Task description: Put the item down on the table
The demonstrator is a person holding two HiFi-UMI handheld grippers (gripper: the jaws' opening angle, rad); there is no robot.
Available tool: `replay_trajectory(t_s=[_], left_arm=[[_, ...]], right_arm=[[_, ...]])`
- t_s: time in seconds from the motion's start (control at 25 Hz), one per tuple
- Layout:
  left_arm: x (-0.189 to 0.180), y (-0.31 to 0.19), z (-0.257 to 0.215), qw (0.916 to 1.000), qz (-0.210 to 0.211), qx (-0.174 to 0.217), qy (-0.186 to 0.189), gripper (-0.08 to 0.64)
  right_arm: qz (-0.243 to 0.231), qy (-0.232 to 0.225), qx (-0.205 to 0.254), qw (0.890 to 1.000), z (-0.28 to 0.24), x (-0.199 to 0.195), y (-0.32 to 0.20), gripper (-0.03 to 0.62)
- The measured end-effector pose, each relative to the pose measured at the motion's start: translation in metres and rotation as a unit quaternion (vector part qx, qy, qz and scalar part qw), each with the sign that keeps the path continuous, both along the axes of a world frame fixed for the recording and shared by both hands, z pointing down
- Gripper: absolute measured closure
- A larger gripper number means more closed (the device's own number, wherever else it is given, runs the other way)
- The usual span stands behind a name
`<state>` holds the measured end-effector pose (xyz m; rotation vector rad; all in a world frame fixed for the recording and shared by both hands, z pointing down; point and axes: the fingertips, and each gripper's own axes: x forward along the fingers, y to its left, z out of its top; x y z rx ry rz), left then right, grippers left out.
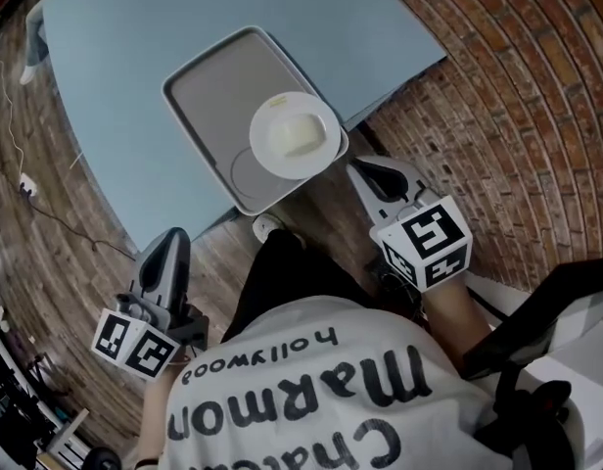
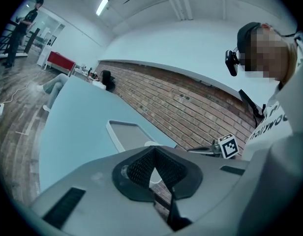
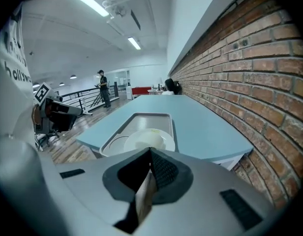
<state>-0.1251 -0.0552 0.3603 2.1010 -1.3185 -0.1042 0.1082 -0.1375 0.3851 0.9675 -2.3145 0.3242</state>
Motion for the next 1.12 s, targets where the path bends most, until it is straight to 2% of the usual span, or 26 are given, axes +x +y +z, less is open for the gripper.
replay_trajectory(t_s=[0.2, 0.4, 0.64, 0.8, 1.12], left_arm=[[0.010, 0.023, -0.011, 0.9998, 0.018, -0.001, -0.006, 0.554], [0.018, 0.045, -0.027, 0.9994, 0.026, 0.022, -0.002, 0.552], [0.028, 0.072, -0.042, 0.9985, 0.029, 0.046, -0.004, 0.552], [0.030, 0.094, -0.046, 0.9984, 0.031, 0.048, -0.004, 0.552], [0.033, 0.123, -0.049, 0.9975, 0.038, 0.059, -0.011, 0.554]], right_arm=[[-0.001, -0.017, 0.007, 1.000, -0.015, -0.001, 0.024, 0.581], [0.001, -0.042, 0.023, 0.999, -0.034, 0.001, 0.049, 0.581], [0.002, -0.024, 0.042, 0.999, -0.040, 0.019, 0.087, 0.581], [0.011, -0.052, 0.042, 0.998, -0.050, 0.024, 0.107, 0.583], [0.010, -0.019, 0.065, 0.998, -0.052, 0.033, 0.142, 0.583]])
